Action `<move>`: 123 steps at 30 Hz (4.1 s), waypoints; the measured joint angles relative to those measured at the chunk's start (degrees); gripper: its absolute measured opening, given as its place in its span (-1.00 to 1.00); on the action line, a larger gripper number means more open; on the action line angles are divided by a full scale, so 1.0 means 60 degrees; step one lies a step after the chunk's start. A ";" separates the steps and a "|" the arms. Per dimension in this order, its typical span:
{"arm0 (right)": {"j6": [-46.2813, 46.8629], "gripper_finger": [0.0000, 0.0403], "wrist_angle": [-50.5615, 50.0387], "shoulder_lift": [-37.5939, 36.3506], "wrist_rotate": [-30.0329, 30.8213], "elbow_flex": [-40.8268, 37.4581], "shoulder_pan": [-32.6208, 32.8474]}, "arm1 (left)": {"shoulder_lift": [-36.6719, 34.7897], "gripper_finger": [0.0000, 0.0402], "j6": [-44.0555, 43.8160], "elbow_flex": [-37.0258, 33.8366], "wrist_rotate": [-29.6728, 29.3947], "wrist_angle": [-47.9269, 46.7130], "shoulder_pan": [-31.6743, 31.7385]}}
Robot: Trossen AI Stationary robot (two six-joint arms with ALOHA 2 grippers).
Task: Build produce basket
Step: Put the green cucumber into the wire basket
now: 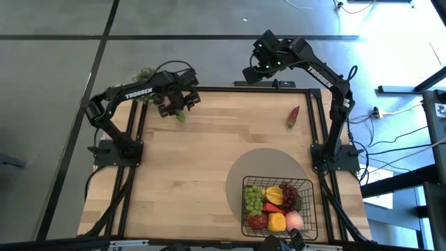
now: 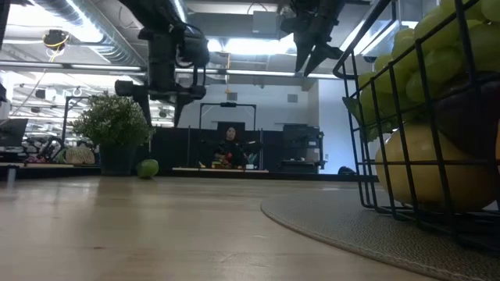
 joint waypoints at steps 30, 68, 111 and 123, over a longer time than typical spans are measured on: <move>-0.6315 -0.42 0.0289 0.0000 -0.3910 0.0000 0.0176 | 0.0030 0.15 0.0889 -0.0004 -0.1135 0.0075 -0.0007; -0.6003 -0.42 0.0911 0.0000 -0.3913 0.0000 0.0180 | 0.0019 0.15 -0.0470 -0.1919 -0.1659 0.1717 -0.0004; -0.6000 -0.42 0.0910 0.0001 -0.3912 0.0000 0.0181 | 0.0919 -0.01 -0.1302 -0.2990 -0.1280 0.3431 0.0245; -0.6003 -0.42 0.0909 0.0004 -0.3912 0.0000 0.0182 | 0.0995 -0.36 -0.1810 -0.2987 -0.1250 0.3438 0.0244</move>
